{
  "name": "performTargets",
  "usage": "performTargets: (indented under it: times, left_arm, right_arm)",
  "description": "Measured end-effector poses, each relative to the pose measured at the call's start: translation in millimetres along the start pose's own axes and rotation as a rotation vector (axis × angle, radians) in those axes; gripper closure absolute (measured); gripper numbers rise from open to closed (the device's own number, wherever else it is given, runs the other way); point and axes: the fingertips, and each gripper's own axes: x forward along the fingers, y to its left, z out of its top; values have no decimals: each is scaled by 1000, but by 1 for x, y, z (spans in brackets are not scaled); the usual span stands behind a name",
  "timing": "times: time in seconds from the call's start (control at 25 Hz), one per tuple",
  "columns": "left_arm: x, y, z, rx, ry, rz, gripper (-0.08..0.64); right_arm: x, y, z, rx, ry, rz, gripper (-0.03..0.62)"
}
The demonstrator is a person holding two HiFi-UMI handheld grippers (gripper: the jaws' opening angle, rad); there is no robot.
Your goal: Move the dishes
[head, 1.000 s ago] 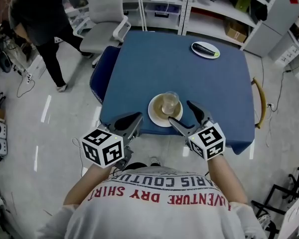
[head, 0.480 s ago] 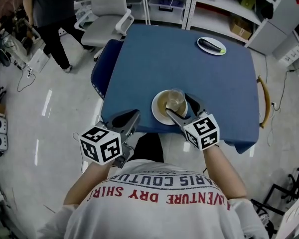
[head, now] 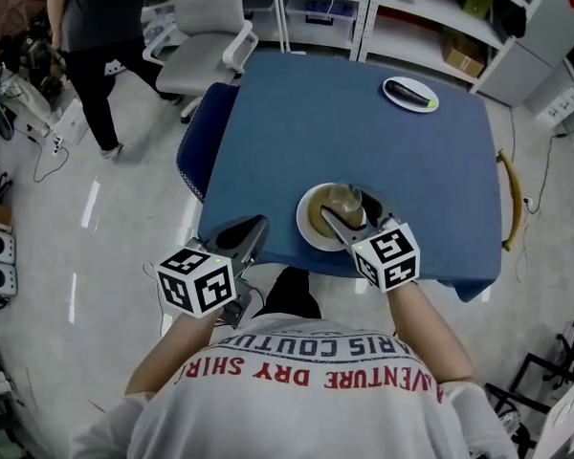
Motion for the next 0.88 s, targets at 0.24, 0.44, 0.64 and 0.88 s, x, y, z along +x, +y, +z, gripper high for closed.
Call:
performTargets:
  times: [0.24,0.44,0.64,0.88]
  left_arm:
    - [12,-4,5,11,24,-22,532]
    - [20,-10,9,25,36,-40,532]
    - [25,-16,11,45,39,-56,532]
    - [23,-20,12,52,43,-76,532]
  right_arm:
    - [-2,2,-2,-8,16,4,311]
    - [-2,4,-2,-7,31,20,311]
    - [-3,11,-1,-5,32,48,311]
    - [-13,16,13,-14,12,50,311]
